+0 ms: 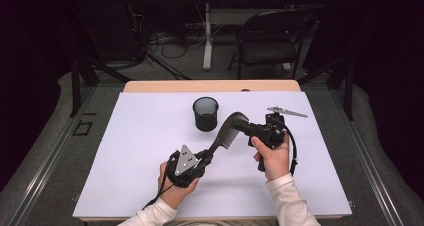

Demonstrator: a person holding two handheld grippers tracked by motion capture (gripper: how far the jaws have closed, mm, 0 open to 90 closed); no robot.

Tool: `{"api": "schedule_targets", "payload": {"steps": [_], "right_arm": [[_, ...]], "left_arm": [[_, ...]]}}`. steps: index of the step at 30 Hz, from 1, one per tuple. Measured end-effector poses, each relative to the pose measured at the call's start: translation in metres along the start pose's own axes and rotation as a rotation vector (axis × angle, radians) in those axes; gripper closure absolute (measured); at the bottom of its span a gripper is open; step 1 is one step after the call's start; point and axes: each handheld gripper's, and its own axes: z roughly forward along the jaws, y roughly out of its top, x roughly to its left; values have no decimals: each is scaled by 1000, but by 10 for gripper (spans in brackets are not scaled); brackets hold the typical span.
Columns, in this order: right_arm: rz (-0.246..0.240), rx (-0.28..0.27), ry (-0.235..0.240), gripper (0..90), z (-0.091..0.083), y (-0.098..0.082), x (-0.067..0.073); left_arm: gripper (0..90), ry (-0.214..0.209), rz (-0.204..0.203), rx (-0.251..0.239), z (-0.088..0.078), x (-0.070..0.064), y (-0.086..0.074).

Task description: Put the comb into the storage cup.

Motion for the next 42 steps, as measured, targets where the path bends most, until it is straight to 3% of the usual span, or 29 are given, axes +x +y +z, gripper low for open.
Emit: {"api": "schedule_targets", "payload": {"steps": [23,42], "right_arm": [[77,-2,70,856,1,-2,-8],[110,1,103,870,1,-2,-11]], "left_arm": [[726,-5,1,-2,1,-1,-1],[725,-12,-4,-2,2,-1,-3]]}}
